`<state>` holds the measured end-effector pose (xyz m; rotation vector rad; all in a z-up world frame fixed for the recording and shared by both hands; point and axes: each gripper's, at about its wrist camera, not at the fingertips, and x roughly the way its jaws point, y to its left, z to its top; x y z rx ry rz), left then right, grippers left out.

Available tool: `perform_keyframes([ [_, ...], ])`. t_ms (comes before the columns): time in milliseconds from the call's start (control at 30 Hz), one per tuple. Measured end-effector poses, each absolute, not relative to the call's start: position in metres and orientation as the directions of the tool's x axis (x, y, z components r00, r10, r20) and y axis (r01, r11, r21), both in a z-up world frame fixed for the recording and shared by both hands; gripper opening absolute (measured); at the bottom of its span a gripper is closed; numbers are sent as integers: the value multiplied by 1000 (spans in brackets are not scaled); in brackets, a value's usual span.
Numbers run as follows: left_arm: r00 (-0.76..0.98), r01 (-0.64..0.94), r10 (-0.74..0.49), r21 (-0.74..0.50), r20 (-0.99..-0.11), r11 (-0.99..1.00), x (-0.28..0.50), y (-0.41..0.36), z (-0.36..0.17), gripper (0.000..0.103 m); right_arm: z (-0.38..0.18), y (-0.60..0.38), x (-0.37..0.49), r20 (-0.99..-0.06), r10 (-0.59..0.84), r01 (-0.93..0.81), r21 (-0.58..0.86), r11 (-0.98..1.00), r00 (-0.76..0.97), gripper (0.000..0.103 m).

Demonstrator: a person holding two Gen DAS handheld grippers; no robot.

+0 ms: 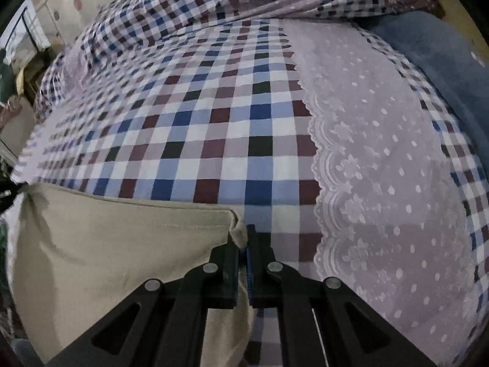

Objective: Fold clothes
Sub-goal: 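Lower the khaki shirt onto the bed and open both grippers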

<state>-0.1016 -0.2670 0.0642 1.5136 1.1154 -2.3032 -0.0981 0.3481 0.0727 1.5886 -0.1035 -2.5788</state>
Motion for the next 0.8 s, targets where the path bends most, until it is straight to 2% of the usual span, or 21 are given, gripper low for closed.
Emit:
perform_keyframes([
  [100, -460, 473, 292, -510, -838, -718, -109, -270, 52, 3, 62, 349, -103, -904, -77, 28, 72, -997, -420, 6],
  [167, -454, 441, 342, -541, -823, -716, -111, -272, 45, 8, 59, 358, -98, -907, -45, -26, 62, -998, -419, 22],
  [200, -468, 423, 371, -572, -802, -702, -107, -276, 47, 22, 63, 366, -88, -895, -54, -47, 83, -995, -443, 28],
  [233, -489, 407, 398, -606, -777, -684, -100, -281, 50, 41, 68, 374, -75, -883, -68, -60, 108, -992, -465, 41],
  [267, -523, 384, 414, -640, -745, -665, -89, -289, 58, 49, 74, 382, -61, -870, -83, -70, 133, -989, -486, 45],
  [300, -560, 359, 428, -673, -710, -647, -77, -297, 67, 63, 79, 390, -48, -856, -96, -79, 158, -984, -507, 46],
  [333, -590, 338, 430, -693, -683, -637, -63, -304, 75, 70, 84, 397, -33, -848, -116, -87, 186, -979, -517, 47],
  [433, -652, 282, 431, -726, -625, -627, -14, -324, 97, 74, 94, 418, 26, -827, -177, -112, 276, -955, -533, 51],
  [567, -692, 237, 406, -719, -597, -653, 63, -335, 115, 75, 99, 428, 106, -821, -257, -109, 358, -927, -509, 52],
  [800, -704, 175, 397, -686, -589, -706, 189, -316, 98, 75, 84, 407, 205, -824, -392, -64, 455, -888, -409, 52],
])
